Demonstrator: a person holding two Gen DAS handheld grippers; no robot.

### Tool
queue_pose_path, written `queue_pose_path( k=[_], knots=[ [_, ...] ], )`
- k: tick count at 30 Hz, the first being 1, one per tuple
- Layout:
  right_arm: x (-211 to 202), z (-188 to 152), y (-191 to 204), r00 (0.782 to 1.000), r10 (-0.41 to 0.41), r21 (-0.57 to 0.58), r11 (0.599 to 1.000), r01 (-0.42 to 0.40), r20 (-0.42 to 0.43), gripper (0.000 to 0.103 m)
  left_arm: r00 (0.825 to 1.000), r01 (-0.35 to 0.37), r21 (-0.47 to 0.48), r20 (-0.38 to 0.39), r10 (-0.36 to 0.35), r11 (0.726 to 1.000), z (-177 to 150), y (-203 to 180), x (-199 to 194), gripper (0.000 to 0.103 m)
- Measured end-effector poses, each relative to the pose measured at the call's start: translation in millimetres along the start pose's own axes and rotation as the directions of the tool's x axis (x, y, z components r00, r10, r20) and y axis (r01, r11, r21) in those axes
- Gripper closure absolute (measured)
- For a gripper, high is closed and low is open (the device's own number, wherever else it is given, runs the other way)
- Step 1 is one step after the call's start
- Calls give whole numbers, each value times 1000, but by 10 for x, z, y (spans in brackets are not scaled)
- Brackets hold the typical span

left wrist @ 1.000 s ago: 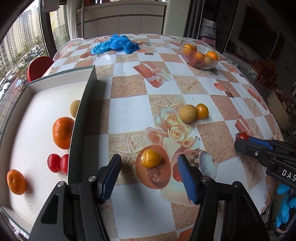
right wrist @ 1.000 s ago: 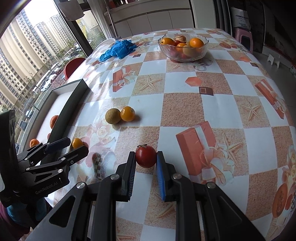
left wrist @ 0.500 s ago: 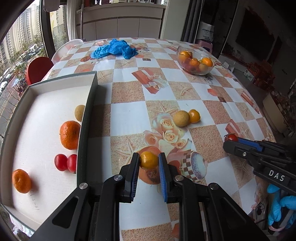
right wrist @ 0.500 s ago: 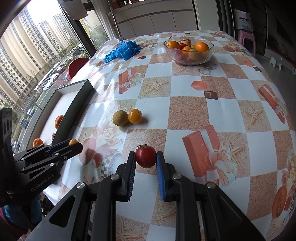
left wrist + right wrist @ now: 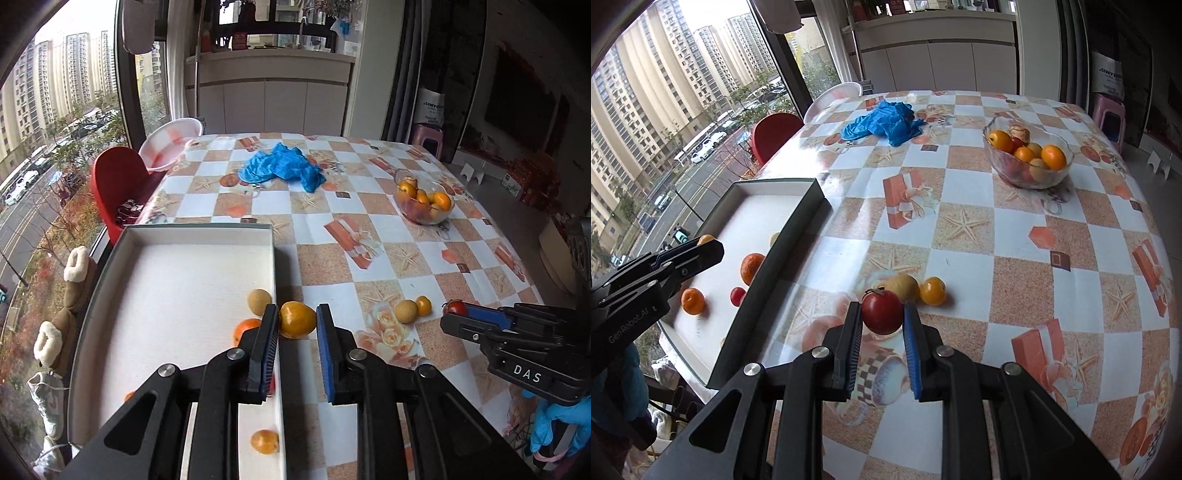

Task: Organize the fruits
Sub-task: 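Carry the yellow cherry tomato and red tomato in both tools over the tray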

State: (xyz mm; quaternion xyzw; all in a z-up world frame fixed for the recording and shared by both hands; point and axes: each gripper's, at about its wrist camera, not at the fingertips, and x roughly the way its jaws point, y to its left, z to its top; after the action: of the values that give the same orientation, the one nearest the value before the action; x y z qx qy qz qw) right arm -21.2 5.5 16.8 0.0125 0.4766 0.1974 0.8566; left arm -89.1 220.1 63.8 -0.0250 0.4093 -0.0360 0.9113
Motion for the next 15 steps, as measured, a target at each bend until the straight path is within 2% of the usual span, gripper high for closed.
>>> queue_pose_path(
  k=[6, 15],
  knots=[
    [103, 232, 347, 1000, 27, -60, 998, -27, -6, 79, 998, -57, -68, 1, 58, 996, 18, 403, 64, 81],
    [380, 496, 895, 998, 55, -167, 984, -61, -41, 79, 996, -86, -136, -36, 82, 987, -47, 798, 263, 81]
  ],
)
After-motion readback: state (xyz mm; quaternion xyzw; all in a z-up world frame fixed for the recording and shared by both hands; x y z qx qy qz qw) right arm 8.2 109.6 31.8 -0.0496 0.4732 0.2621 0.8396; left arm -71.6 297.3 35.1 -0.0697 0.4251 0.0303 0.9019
